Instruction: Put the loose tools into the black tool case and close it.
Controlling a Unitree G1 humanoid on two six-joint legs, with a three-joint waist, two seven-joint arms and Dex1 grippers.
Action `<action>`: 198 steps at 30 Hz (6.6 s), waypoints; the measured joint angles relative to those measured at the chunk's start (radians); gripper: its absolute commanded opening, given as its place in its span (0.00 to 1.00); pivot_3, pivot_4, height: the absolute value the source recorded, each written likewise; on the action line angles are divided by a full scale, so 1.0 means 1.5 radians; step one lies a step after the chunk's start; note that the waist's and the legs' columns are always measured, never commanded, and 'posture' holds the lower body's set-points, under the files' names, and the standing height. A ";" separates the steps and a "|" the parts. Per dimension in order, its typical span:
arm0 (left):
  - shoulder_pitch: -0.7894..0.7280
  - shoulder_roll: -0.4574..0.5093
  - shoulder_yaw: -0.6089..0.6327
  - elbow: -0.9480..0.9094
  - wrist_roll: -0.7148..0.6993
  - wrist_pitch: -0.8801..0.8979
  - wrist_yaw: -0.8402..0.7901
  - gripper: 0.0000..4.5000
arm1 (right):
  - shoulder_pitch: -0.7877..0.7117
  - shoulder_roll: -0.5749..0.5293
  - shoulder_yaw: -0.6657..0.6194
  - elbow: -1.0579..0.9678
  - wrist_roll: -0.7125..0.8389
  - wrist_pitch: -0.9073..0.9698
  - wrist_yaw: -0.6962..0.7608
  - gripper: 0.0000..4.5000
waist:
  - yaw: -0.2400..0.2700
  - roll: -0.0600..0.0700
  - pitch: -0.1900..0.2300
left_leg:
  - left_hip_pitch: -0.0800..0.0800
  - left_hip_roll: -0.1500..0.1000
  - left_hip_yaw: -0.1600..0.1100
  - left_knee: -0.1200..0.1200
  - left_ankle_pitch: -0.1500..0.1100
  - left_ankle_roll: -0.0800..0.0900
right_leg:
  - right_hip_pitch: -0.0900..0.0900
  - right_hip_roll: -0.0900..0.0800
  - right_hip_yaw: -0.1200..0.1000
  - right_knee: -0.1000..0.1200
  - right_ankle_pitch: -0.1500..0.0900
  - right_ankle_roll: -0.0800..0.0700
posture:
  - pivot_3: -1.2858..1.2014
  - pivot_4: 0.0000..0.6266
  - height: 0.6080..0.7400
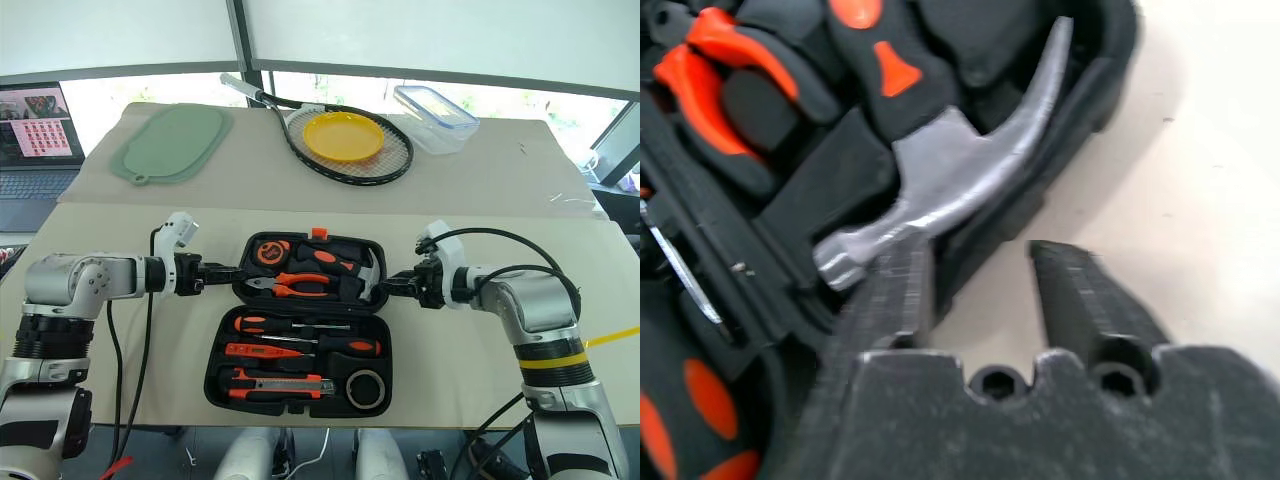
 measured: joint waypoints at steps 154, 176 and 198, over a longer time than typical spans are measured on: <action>-0.072 -0.054 -0.280 0.019 0.316 -0.755 -0.352 0.01 | 0.247 -0.016 0.104 -0.199 -0.178 -0.400 0.058 0.00 | -0.003 0.000 -0.010 | 0.004 0.001 0.000 0.000 0.003 0.002 | 0.002 0.002 0.002 0.001 0.002 -0.002 | 0.52 0.24 0.99; -0.074 -0.074 -0.282 0.040 0.329 -0.782 -0.348 0.01 | 0.247 -0.020 0.115 -0.236 -0.159 -0.378 0.070 0.00 | 0.000 0.000 -0.010 | 0.004 0.001 0.000 -0.001 0.002 0.002 | 0.002 0.002 0.002 0.001 0.002 -0.002 | 0.52 0.24 0.99; -0.044 -0.067 -0.223 0.031 0.293 -0.711 -0.326 0.20 | 0.241 -0.078 0.035 -0.253 -0.091 -0.334 0.125 0.30 | -0.003 -0.001 -0.010 | 0.004 0.002 -0.001 -0.002 0.002 0.002 | 0.002 0.002 0.002 0.001 0.002 -0.002 | 0.52 0.24 0.99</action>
